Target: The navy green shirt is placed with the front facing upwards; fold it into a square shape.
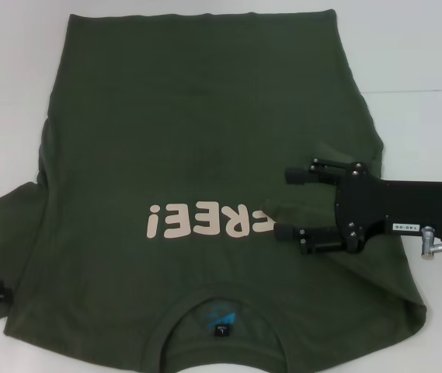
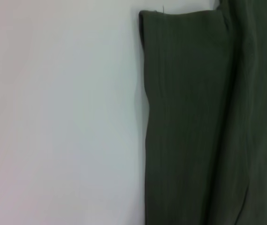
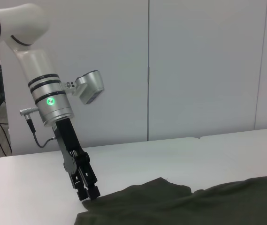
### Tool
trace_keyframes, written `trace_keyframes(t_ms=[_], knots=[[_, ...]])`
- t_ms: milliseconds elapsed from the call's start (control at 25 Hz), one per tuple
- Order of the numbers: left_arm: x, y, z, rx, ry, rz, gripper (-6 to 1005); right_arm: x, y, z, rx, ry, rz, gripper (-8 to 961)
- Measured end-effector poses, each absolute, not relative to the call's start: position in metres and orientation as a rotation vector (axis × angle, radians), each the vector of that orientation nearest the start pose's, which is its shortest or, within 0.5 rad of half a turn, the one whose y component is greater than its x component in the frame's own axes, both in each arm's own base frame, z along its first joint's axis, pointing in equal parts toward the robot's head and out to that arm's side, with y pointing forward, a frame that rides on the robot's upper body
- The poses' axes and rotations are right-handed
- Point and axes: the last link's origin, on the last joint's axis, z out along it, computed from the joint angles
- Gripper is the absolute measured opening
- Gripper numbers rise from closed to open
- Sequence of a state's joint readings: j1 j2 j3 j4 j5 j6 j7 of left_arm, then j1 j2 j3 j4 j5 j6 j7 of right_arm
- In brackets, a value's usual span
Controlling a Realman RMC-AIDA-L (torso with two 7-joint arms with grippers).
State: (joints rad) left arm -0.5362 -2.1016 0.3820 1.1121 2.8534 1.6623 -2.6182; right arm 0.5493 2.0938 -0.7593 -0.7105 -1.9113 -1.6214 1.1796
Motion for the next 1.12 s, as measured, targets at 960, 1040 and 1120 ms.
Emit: trace_keyframes(t_ms=[960, 1040, 1120], knots=[[-0.3455, 0.3014, 0.0834, 2.346, 2.708, 0.000, 853, 0.2278, 0.3348, -0.0004, -2.784, 0.186, 0.769, 916], [-0.3456, 0.3016, 0.0835, 2.347, 2.708, 0.000, 853, 0.2275, 0.3350, -0.0005, -2.784, 0.185, 0.769, 916], [-0.3458, 0.3017, 0.0833, 2.347, 2.710, 0.000, 853, 0.2275, 0.3351, -0.0005, -2.784, 0.184, 0.769, 916]])
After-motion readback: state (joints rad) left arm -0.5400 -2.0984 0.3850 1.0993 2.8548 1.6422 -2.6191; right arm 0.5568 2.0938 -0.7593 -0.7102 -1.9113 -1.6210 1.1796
